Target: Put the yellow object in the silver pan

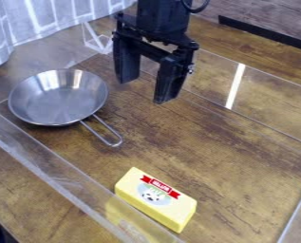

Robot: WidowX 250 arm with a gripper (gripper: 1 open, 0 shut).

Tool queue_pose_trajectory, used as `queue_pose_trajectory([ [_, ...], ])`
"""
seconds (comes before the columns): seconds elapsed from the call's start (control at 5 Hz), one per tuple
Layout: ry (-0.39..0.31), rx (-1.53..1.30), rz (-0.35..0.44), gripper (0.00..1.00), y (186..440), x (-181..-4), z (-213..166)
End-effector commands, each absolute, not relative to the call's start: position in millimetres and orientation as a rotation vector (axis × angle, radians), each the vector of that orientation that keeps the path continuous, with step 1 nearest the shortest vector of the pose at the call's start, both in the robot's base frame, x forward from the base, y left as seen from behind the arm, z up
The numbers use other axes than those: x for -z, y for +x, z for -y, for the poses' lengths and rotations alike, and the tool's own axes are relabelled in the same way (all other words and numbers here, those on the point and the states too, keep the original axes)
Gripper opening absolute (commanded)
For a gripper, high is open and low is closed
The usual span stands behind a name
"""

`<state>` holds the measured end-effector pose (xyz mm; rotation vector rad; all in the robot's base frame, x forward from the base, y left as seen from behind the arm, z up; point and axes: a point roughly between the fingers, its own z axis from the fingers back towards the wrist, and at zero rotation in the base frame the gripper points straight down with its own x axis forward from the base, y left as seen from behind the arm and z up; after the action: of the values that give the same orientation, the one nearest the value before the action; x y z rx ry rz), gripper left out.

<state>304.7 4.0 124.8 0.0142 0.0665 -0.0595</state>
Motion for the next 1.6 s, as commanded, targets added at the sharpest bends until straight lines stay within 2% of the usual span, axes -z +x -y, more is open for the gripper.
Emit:
queue_pose_trajectory([
  [0.0, 0.024, 0.075, -0.013, 1.0, 312, -138.4, 0],
  [0.4, 0.034, 0.078, -0.006, 1.0, 314, -139.8, 1],
  [0.8, 0.029, 0.266, -0.02, 1.0, 296, -128.4, 10],
  [1.2, 0.057, 0.583, -0.003, 1.0, 271, -101.0, 27],
  [1.4, 0.074, 0.67, -0.008, 1.0, 268, -82.1, 33],
])
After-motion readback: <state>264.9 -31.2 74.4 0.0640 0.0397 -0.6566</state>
